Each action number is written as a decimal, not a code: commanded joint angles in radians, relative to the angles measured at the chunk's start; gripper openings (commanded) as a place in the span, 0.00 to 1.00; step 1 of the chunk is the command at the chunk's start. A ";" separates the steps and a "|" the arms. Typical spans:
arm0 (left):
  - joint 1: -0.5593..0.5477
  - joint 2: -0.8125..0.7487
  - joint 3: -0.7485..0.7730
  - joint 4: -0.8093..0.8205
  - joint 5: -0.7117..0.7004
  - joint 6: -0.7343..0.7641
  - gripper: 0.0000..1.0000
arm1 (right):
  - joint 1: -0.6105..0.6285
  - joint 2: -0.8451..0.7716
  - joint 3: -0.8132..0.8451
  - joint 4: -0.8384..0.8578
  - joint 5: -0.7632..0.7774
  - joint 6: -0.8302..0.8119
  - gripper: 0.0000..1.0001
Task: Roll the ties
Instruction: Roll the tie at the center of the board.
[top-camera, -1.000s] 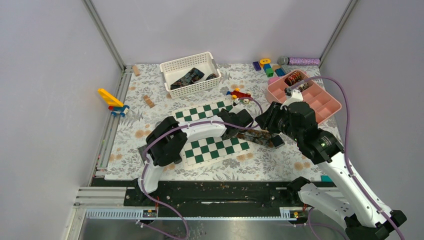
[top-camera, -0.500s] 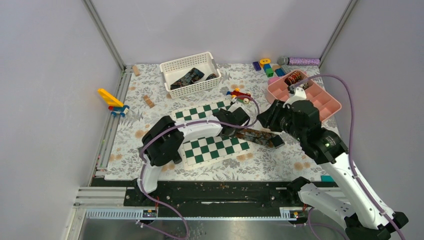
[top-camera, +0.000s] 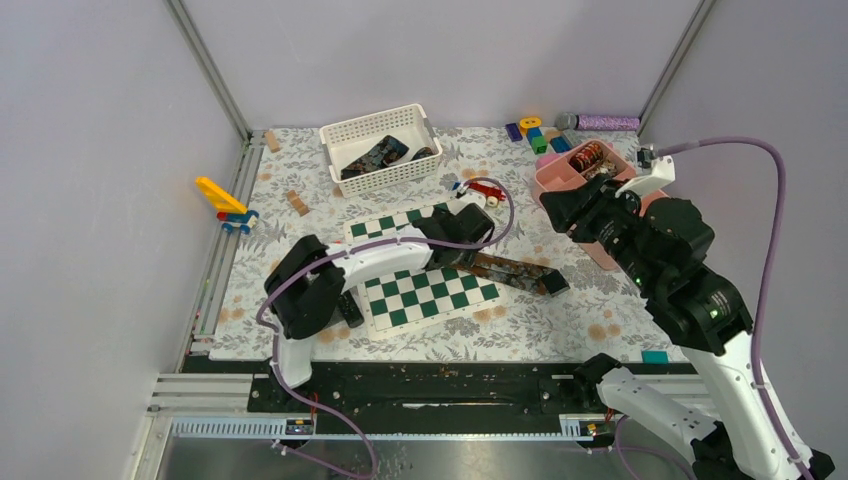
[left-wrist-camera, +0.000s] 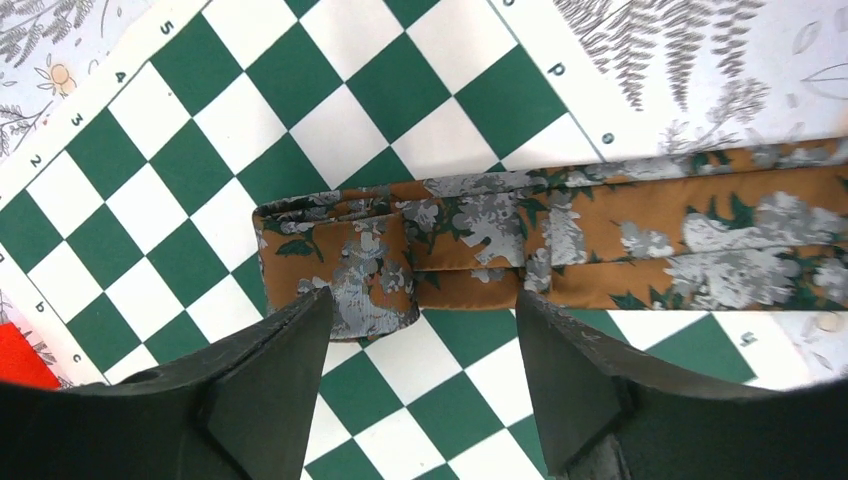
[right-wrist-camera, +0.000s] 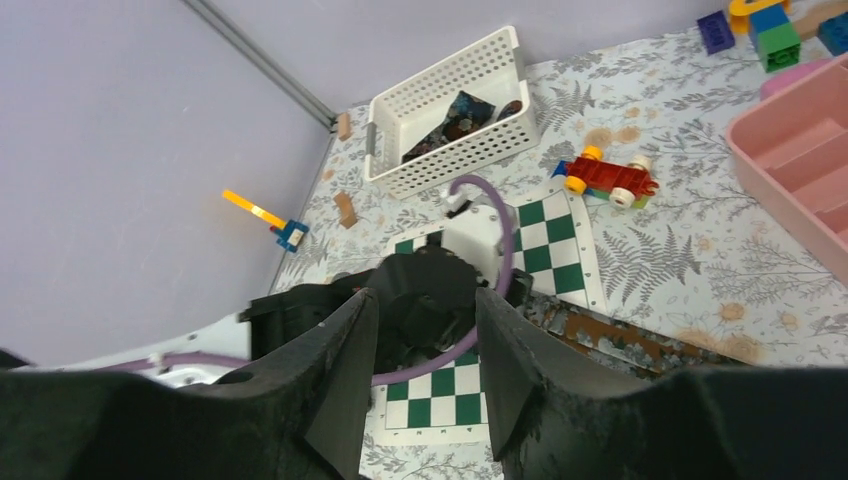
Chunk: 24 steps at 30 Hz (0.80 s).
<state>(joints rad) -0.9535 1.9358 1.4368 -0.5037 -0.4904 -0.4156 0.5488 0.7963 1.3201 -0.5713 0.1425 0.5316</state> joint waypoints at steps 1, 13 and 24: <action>0.009 -0.111 0.039 0.029 0.044 -0.010 0.71 | -0.006 0.022 -0.020 0.025 0.081 0.007 0.49; 0.226 -0.359 -0.302 0.260 0.214 -0.115 0.72 | -0.005 0.086 -0.123 0.090 0.054 0.071 0.49; 0.377 -0.612 -0.671 0.695 0.384 -0.165 0.77 | 0.016 0.508 -0.297 0.331 -0.288 0.092 0.43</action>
<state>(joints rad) -0.5945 1.3884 0.8463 -0.0643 -0.1951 -0.5415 0.5491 1.2190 1.0248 -0.3485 -0.0143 0.5983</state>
